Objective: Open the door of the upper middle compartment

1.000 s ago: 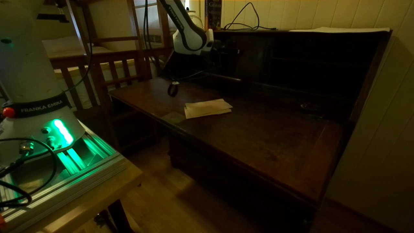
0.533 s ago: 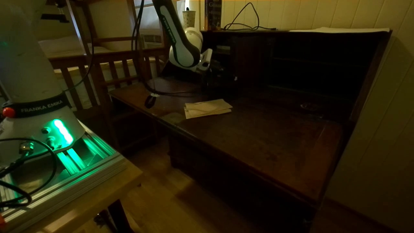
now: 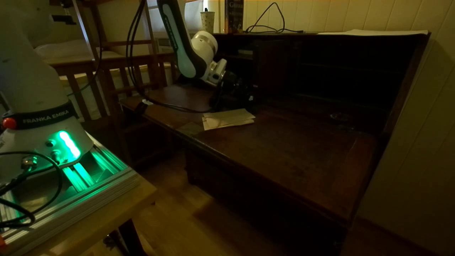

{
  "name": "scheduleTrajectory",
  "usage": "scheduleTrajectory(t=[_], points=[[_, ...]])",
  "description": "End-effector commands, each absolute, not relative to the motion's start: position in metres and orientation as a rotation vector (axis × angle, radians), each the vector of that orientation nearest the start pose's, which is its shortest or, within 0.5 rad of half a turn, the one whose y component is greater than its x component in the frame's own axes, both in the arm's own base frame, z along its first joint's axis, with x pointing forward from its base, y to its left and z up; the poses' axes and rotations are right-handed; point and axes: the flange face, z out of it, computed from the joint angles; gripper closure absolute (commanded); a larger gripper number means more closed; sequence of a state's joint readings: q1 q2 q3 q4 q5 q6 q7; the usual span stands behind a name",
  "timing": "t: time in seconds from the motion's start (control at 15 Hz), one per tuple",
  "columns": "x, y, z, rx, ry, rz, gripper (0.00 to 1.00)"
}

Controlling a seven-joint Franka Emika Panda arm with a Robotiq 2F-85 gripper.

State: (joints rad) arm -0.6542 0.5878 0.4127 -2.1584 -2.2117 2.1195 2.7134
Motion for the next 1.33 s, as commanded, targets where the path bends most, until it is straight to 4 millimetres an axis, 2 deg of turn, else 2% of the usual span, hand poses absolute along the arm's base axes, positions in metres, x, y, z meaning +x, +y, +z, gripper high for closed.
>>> scheduleTrajectory(t=[0.0, 0.07, 0.2, 0.4, 0.47, 0.6, 0.67, 0.93, 1.07, 1.27], points=[[0.526, -0.117, 0.183, -2.513, 1.615, -2.019, 0.0], [0.51, -0.104, 0.183, -2.456, 1.602, -2.078, 0.0], [0.513, -0.097, 0.205, -2.401, 1.635, -2.138, 0.0], [0.494, -0.091, 0.206, -2.404, 1.582, -2.125, 0.0], [0.515, -0.092, 0.212, -2.413, 1.636, -2.113, 0.0], [0.504, -0.094, 0.204, -2.449, 1.608, -2.101, 0.0], [0.508, -0.093, 0.212, -2.437, 1.561, -2.114, 0.0], [0.51, -0.115, 0.229, -2.618, 1.28, -2.047, 0.0], [0.514, -0.125, 0.255, -2.618, 1.206, -2.034, 0.0], [0.517, -0.141, 0.276, -2.688, 1.095, -1.97, 0.0]])
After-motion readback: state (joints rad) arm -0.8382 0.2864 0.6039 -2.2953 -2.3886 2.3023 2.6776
